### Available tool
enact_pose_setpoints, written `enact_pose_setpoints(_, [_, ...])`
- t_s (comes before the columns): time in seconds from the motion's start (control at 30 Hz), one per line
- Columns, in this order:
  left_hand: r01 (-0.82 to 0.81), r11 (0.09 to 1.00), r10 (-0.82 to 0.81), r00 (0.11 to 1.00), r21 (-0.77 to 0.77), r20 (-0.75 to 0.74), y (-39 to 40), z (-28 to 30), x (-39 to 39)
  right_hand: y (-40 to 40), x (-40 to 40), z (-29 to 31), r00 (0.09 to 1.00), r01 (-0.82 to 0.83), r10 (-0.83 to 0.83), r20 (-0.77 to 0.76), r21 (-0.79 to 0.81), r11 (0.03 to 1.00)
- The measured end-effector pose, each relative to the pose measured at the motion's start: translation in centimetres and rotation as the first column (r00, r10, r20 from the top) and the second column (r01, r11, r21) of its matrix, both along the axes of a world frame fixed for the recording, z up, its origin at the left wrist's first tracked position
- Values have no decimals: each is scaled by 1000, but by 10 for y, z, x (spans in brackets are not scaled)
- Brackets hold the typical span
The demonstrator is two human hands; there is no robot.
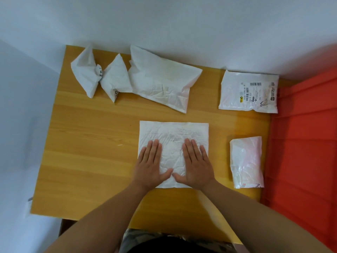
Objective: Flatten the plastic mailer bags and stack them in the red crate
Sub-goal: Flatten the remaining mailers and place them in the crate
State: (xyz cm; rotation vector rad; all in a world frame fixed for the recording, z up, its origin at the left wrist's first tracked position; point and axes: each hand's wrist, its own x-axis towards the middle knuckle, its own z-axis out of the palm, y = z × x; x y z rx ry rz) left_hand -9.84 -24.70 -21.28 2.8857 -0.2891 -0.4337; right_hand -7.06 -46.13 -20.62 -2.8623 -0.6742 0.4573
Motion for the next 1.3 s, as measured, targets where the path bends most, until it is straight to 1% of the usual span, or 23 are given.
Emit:
enact_pose_setpoints(0.2, [8,1000,-8,1000,7,12,0,-2,-1,1,0,-1,1000,-5,5,23,15,1000])
enact_pose_setpoints(0.27, [11,1000,-11,1000,19,-13,-1,-1,-1,1,1,1,1000,-6,6,5,7,1000])
enact_pose_setpoints(0.33, [10,999,-7,998,37,-68,-1,3,2,1,2,3,1000,-10,10,-16,-9,1000])
enact_pose_setpoints(0.4, [18,999,-13,992,42,-125,-1,8,3,1,1,7,998,-9,7,-70,-19,1000])
enact_pose_setpoints(0.5, [7,999,2,973,39,-230,0,15,8,1,5,13,981,-17,5,-192,-57,998])
enact_pose_setpoints(0.6, [1,999,11,962,42,-273,2,27,16,-2,14,26,969,-39,24,-247,-56,998])
enact_pose_setpoints(0.63, [-2,999,11,956,32,-294,3,33,21,-3,18,33,959,-27,13,-283,-47,999])
enact_pose_setpoints(0.67, [-25,1000,24,951,1,-308,4,40,26,-3,20,41,958,-1,-10,-286,-39,999])
enact_pose_setpoints(0.73, [-148,988,128,950,-49,-285,5,55,34,-3,18,55,965,141,-141,-223,-19,990])
enact_pose_setpoints(0.77, [-251,965,227,942,-69,-247,5,64,38,-3,16,60,948,251,-248,-199,-11,968])
enact_pose_setpoints(0.8, [-389,918,364,904,-76,-225,6,69,42,-2,15,64,906,376,-371,-202,-18,927])
enact_pose_setpoints(0.83, [-529,846,503,834,-71,-225,7,76,43,0,13,69,839,504,-497,-221,-25,863])
enact_pose_setpoints(0.87, [-645,761,608,747,-71,-271,10,77,45,1,12,70,753,620,-604,-260,-25,784])
enact_pose_setpoints(0.9, [-738,670,673,651,-84,-352,12,77,47,2,13,71,654,718,-684,-324,-20,696])
enact_pose_setpoints(0.93, [-813,574,701,552,-103,-452,14,73,49,2,15,69,556,790,-727,-403,-17,613])
enact_pose_setpoints(0.97, [-864,487,700,475,-129,-533,16,73,48,3,16,70,476,838,-742,-471,-13,546])
enact_pose_setpoints(1.0, [-896,417,688,422,-154,-590,18,71,46,3,17,70,413,871,-742,-528,-8,491])
enact_pose_setpoints(1.03, [-911,378,674,392,-163,-626,20,72,45,2,17,69,361,895,-732,-578,-7,447])
enact_pose_setpoints(1.1, [-928,319,645,362,-193,-673,22,75,41,0,17,74,280,925,-702,-655,-10,379])
enact_pose_setpoints(1.13, [-937,281,628,343,-208,-699,22,78,41,-2,18,75,251,937,-682,-687,-3,348])
enact_pose_setpoints(1.17, [-940,262,621,339,-221,-707,22,84,41,-5,17,76,232,948,-663,-712,14,317])
enact_pose_setpoints(1.23, [-929,261,647,371,-264,-666,22,94,44,-11,20,80,215,965,-637,-740,64,253])
enact_pose_setpoints(1.3, [-904,273,673,424,-328,-606,19,112,51,-14,25,91,219,974,-630,-745,132,182])
